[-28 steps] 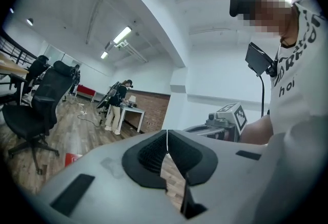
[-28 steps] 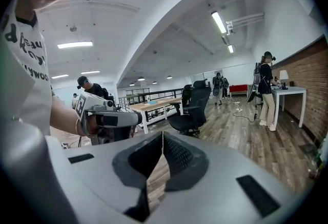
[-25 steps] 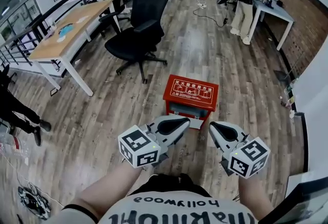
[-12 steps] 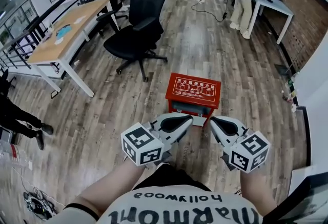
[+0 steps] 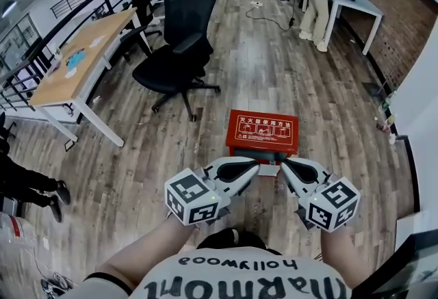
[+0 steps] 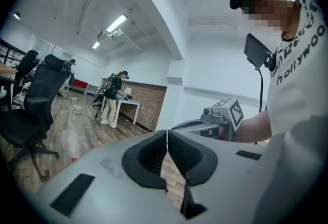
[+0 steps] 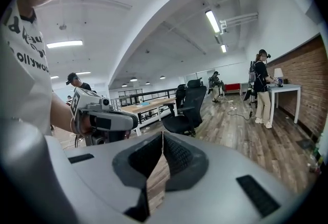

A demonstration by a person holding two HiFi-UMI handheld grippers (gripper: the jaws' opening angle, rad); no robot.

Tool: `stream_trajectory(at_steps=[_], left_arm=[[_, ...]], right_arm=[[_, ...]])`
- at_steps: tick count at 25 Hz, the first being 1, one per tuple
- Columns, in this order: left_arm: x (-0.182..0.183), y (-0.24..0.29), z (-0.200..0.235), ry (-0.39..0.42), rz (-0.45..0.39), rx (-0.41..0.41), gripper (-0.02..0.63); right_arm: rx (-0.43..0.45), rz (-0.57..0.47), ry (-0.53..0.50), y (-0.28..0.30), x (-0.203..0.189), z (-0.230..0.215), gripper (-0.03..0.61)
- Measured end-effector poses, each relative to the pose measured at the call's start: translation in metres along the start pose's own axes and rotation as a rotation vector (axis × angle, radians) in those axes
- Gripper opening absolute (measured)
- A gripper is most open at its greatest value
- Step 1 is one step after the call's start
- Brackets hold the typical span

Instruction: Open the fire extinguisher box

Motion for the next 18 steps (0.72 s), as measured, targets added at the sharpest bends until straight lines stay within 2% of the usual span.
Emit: stream_trajectory(at_steps=[7, 11, 18], left_arm=[[-0.009, -0.007, 0.037, 0.003, 0.045, -0.046, 0.012], [-0.019, -0.001, 0.046, -0.045, 0.054, -0.081, 0.012], [-0.022, 0.022, 0.058, -0.073, 0.063, -0.031, 0.006]], right_arm=[[-0.069, 0.006, 0.029, 0.029, -0.002, -0.008, 0.011], [-0.078, 0.046, 0.017, 0.035, -0.012, -0.011, 0.011], [-0.053, 0.095, 0.022, 0.032, -0.026, -0.03, 0.011]])
Point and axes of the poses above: the fingertips, and each gripper's own axes: y forward along the fingers, z to its left, x out of its top, the point moved 4 cm from there along -y, backward along the fingers, and after that the axes turned 3 degrees about z, right-handed, at the moved point
